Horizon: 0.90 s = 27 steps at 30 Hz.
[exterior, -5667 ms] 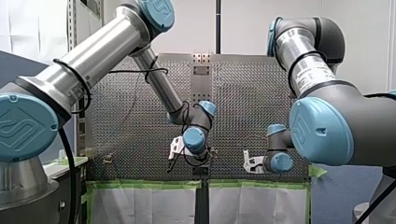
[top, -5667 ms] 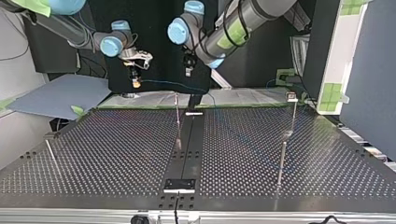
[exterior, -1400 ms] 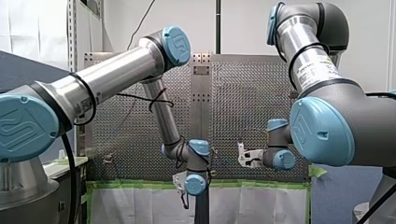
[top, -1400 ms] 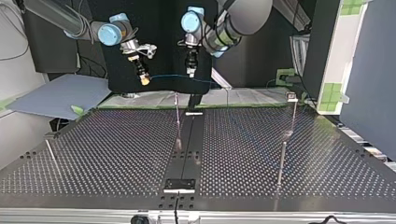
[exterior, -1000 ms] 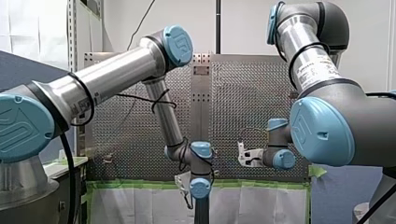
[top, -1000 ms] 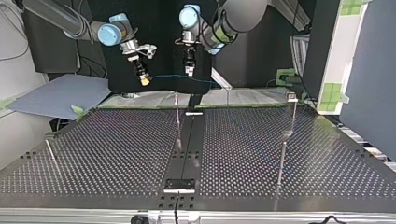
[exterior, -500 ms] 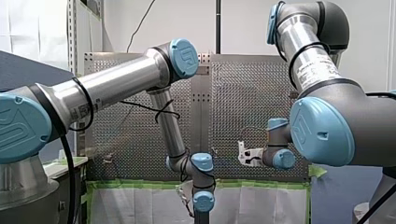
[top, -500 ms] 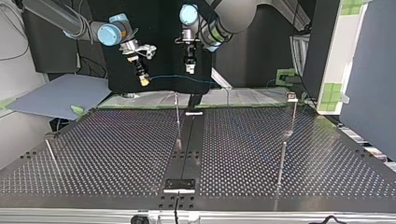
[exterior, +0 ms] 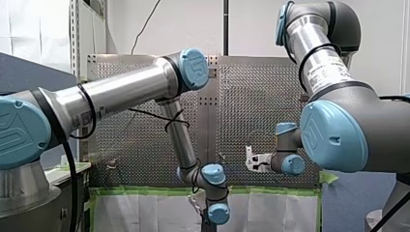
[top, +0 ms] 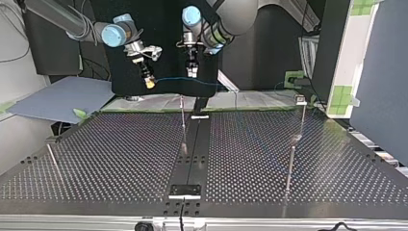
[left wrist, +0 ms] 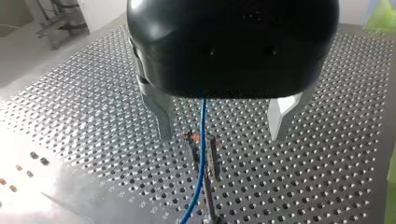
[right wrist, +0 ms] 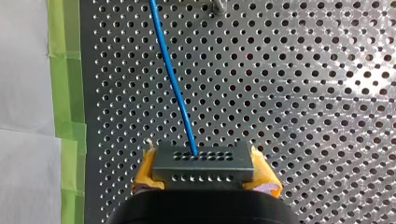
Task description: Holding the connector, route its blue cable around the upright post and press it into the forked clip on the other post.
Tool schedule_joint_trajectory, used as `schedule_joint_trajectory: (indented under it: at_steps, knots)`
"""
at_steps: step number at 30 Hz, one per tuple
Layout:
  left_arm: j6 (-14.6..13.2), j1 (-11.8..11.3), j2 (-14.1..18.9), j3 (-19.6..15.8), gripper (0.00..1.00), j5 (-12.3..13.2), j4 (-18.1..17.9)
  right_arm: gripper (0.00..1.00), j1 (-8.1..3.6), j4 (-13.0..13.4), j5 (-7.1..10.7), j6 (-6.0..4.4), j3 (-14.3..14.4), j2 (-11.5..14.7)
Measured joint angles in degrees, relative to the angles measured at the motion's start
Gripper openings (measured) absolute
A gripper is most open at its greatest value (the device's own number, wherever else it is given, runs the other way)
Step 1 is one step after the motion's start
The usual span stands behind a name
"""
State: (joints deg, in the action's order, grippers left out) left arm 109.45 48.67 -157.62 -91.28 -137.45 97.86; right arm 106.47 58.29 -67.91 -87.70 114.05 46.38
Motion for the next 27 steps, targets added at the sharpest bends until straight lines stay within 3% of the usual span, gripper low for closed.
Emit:
schedule_joint_trajectory:
  at_steps: [12, 27]
  knots:
    - [-1.41, -1.15, -0.68, 3.23, 1.0, -1.48, -1.74, 0.0, 0.1, 0.0, 0.05, -0.05, -0.01, 0.0]
    - [-0.51, -4.22, -0.58, 3.53, 1.0, -4.1, -2.11, 0.0, 0.1, -0.18, 0.22, -0.12, -0.01, 0.0]
